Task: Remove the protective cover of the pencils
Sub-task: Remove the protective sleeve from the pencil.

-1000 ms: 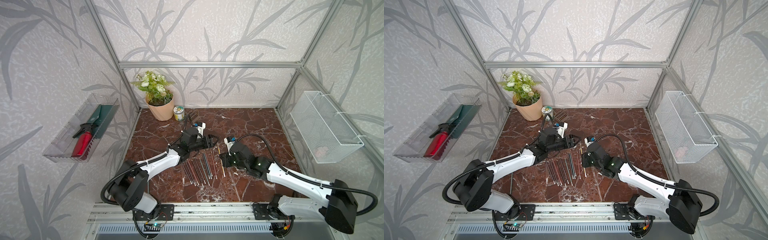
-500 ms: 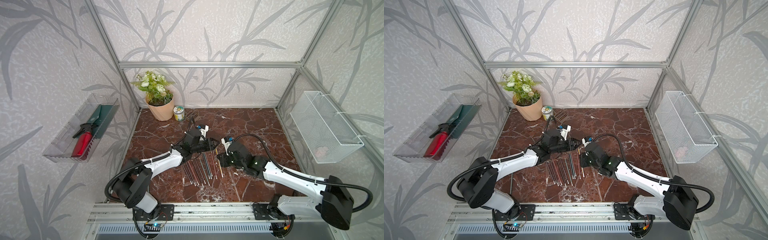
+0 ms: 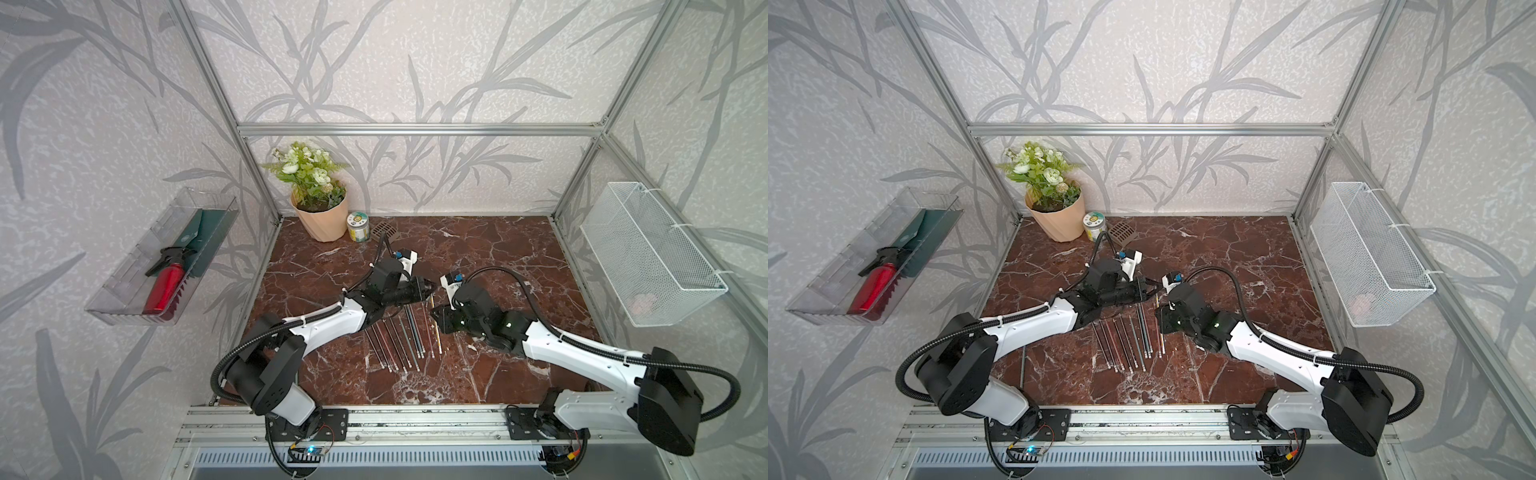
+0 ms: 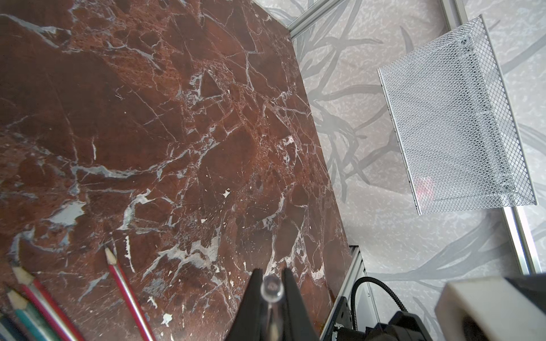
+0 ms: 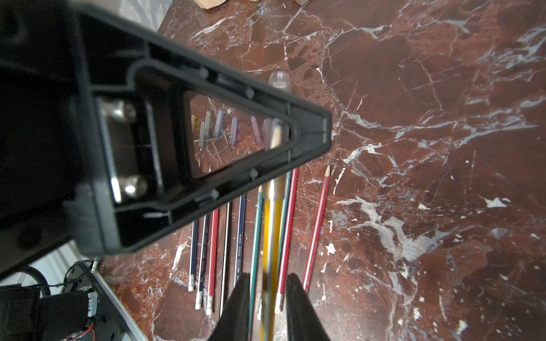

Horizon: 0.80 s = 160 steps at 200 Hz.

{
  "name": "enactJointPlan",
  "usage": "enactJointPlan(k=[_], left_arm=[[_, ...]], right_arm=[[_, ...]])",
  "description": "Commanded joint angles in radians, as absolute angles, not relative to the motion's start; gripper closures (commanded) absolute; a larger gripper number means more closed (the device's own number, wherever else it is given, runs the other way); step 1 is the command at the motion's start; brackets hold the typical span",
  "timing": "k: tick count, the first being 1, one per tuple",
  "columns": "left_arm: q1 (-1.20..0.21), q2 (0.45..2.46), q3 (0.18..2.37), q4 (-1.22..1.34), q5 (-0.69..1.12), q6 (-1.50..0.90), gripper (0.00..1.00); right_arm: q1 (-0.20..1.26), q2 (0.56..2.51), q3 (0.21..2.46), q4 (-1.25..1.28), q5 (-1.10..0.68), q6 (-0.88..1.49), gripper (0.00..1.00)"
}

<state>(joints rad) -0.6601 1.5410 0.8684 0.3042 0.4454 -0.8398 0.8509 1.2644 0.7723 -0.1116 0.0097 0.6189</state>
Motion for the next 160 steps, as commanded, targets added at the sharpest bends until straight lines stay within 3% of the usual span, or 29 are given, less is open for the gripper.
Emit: enactJointPlan(k=[1, 35, 65, 84, 160], left_arm=[[-0.663, 1.54, 0.904, 0.298, 0.44, -0.837, 0.93], [-0.663, 1.536, 0.906, 0.289, 0.44, -0.836, 0.94], [-0.662, 1.532, 0.907, 0.279, 0.433, -0.831, 0.95], [-0.66, 1.53, 0.908, 0.265, 0.421, -0.824, 0.95], [-0.642, 1.494, 0.899, 0.239, 0.396, -0.816, 0.98]], right_arm=[[0.856, 1.281, 0.806, -0.094, 0.004, 0.621, 0.67], [0.855, 1.319, 0.815, -0.084, -0.003, 0.622, 0.68], [0.856, 1.326, 0.811, -0.076, -0.019, 0.623, 0.9], [0.857, 1.308, 0.799, -0.076, -0.017, 0.618, 0.97], [0.881, 1.282, 0.77, -0.074, -0.025, 0.607, 1.0]])
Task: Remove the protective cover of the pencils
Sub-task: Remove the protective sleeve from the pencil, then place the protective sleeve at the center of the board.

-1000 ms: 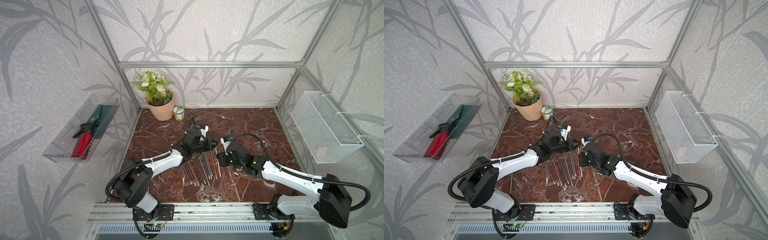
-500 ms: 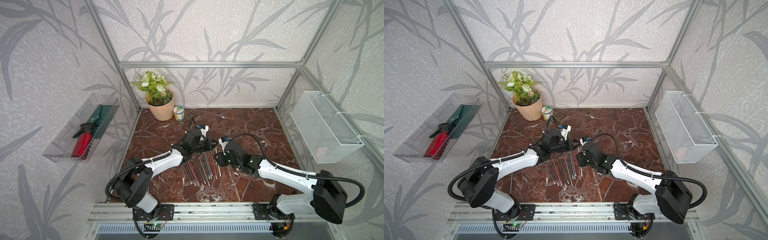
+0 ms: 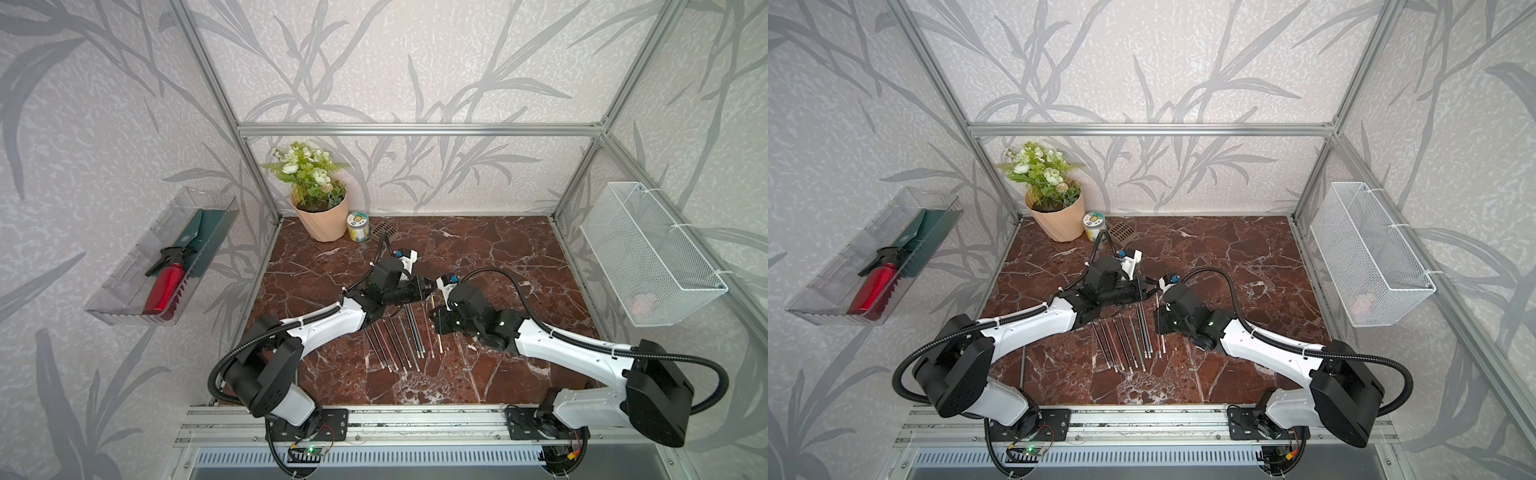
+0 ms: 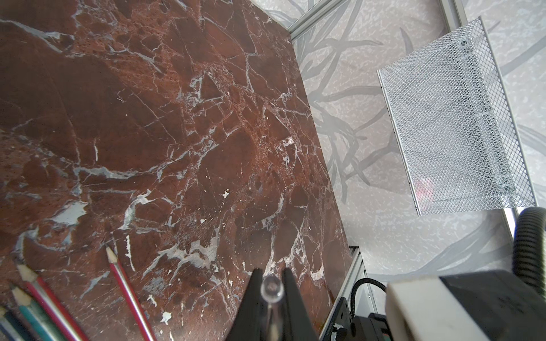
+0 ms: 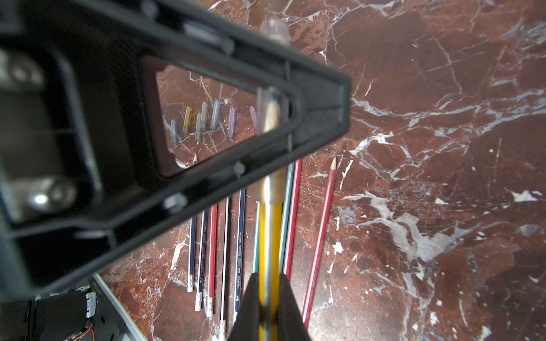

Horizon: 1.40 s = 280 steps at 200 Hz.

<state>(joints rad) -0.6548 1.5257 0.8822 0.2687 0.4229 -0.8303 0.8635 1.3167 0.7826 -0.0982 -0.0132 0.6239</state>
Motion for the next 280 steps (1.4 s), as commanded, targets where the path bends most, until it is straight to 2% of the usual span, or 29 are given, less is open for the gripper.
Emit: enactJointPlan(k=[1, 280], left_arm=[[-0.642, 1.493, 0.899, 0.239, 0.396, -0.816, 0.98], [-0.436, 1.368, 0.785, 0.219, 0.339, -0.909, 1.0]], right_arm=[[0.882, 1.282, 0.77, -0.073, -0.025, 0.607, 1.0], [1.058, 1.372, 0.719, 0.076, -0.073, 0.658, 1.0]])
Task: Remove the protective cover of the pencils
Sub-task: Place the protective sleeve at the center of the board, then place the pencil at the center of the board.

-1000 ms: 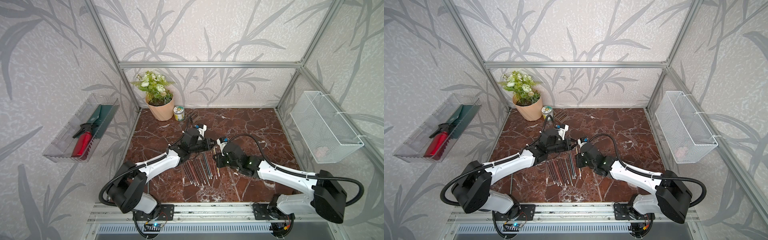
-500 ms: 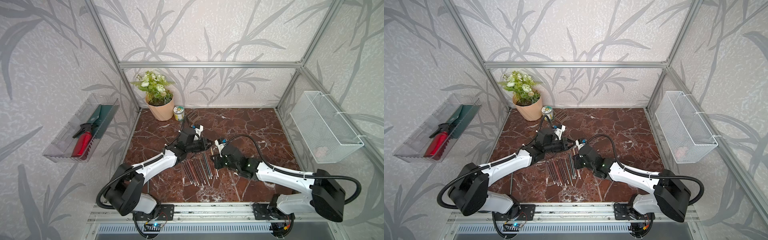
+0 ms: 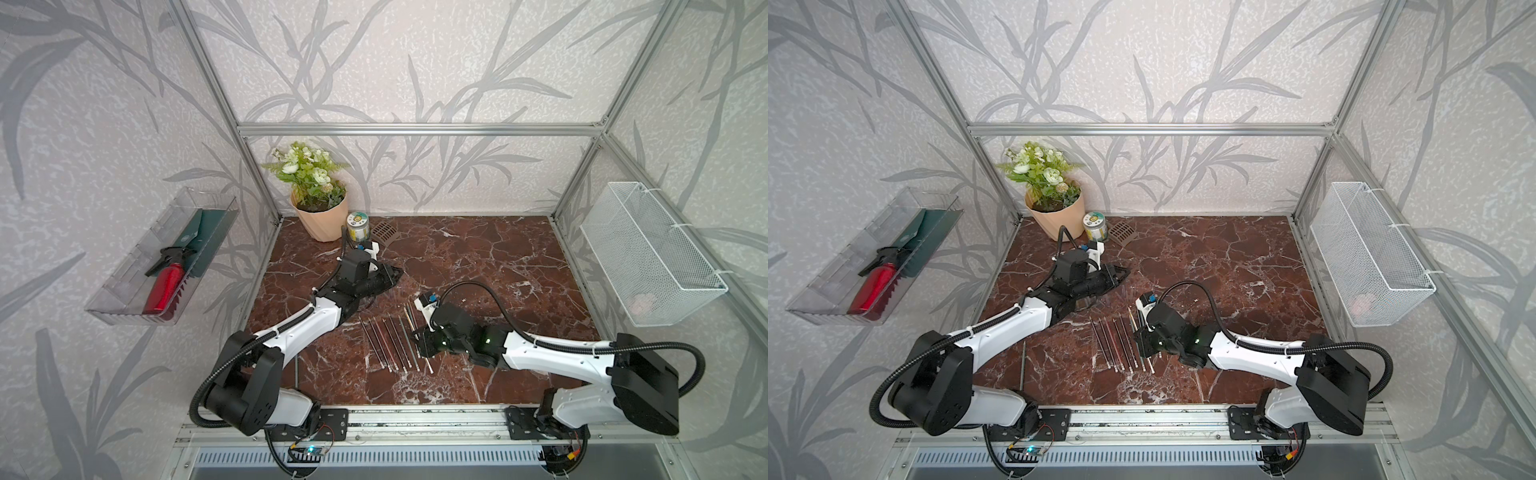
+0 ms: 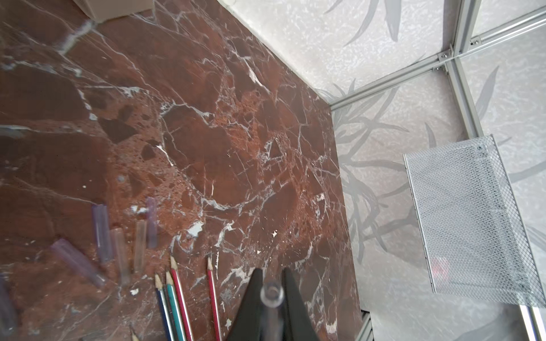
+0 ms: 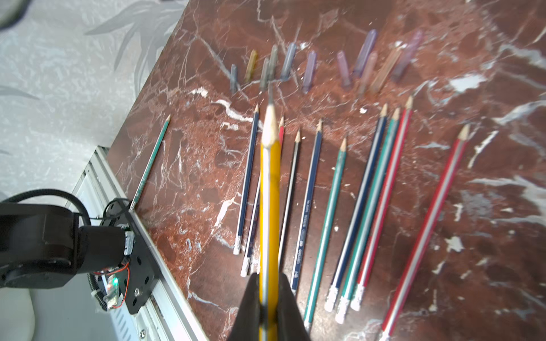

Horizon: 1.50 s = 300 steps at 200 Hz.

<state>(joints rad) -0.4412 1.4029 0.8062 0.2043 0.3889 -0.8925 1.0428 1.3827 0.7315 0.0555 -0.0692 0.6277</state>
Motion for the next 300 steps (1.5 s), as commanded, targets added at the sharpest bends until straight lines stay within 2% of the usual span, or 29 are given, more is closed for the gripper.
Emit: enactJointPlan(k=[1, 31, 65, 88, 156, 208, 300], left_arm=[[-0.436, 1.368, 0.785, 0.217, 0.338, -0.908, 1.0], [-0.435, 1.395, 0.835, 0.114, 0.307, -0.874, 1.0], [-0.452, 1.534, 0.989, -0.041, 0.349, -0.81, 1.0], [-0.479, 1.639, 1.076, -0.097, 0.364, -0.794, 1.0], [-0.538, 1.92, 1.316, -0.295, 0.348, -0.718, 1.0], [-0.538, 2.005, 1.388, -0.379, 0.339, -0.704, 1.0], [-0.531, 2.089, 1.452, -0.474, 0.307, -0.709, 1.0]], right_arm=[[1.058, 1.37, 0.717, 0.074, -0.07, 0.66, 1.0], [1.032, 1.315, 0.702, -0.045, 0.069, 0.698, 1.0], [0.889, 1.305, 0.623, -0.069, 0.057, 0.743, 1.0], [0.845, 1.316, 0.608, -0.082, 0.065, 0.739, 1.0], [0.816, 1.503, 0.711, -0.131, 0.001, 0.701, 0.99], [0.816, 1.611, 0.774, -0.132, -0.024, 0.689, 0.99], [0.816, 1.674, 0.813, -0.143, -0.018, 0.685, 0.95]])
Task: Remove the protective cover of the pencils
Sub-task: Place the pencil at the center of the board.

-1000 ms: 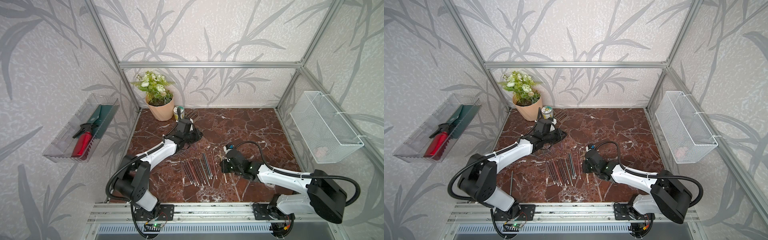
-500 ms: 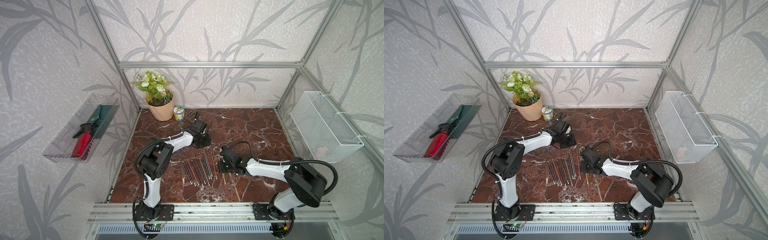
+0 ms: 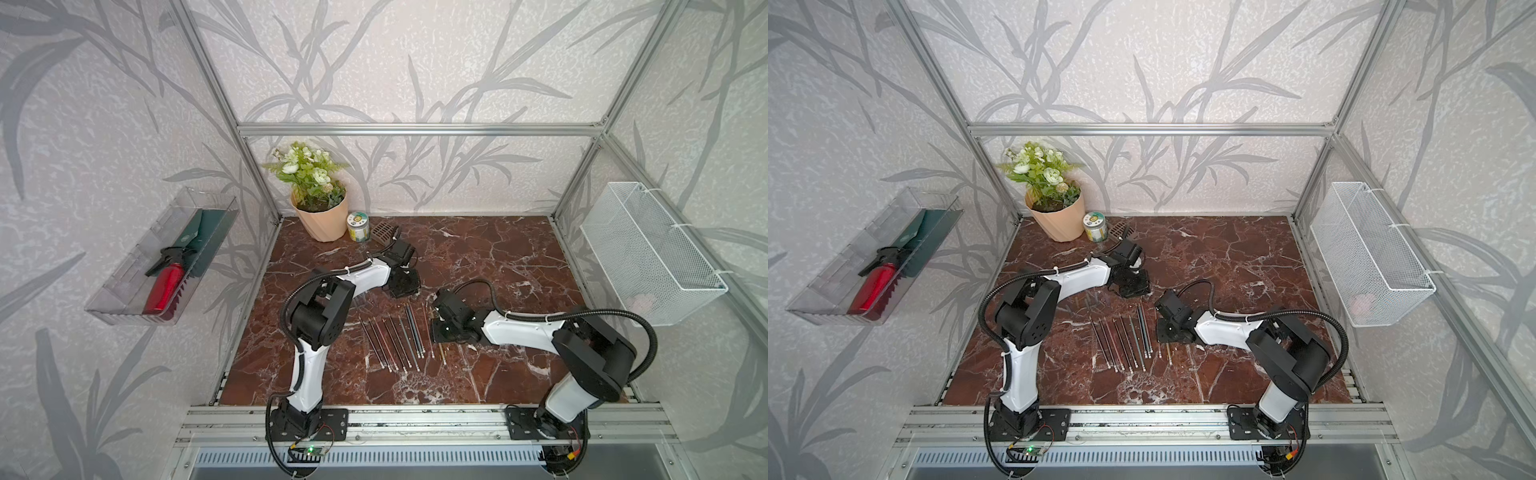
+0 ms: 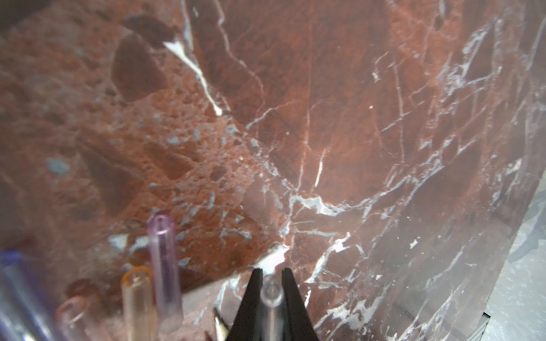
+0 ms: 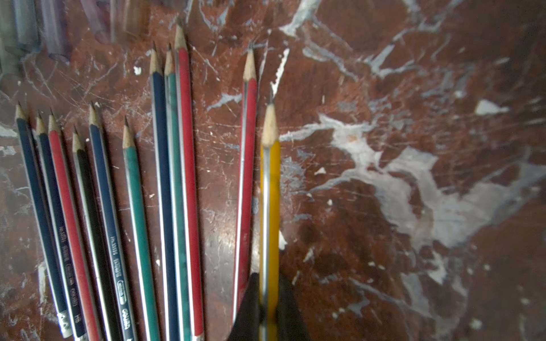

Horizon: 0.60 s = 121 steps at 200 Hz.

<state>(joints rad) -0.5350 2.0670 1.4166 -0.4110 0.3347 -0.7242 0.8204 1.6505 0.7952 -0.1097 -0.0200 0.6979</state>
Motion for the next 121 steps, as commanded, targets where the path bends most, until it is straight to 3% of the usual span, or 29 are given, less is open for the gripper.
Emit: enactJointPlan(k=[1, 42, 121], left_arm=[[-0.53, 2.089, 1.452, -0.476, 0.307, -0.71, 1.0], [-0.526, 2.129, 1.488, -0.522, 0.299, -0.706, 1.0], [-0.526, 2.15, 1.51, -0.561, 0.282, -0.709, 1.0]], right_arm=[[0.816, 1.674, 0.813, -0.143, -0.018, 0.685, 0.95], [0.816, 1.682, 0.816, -0.146, -0.019, 0.689, 0.85], [0.816, 1.661, 0.813, -0.154, -0.016, 0.686, 0.79]])
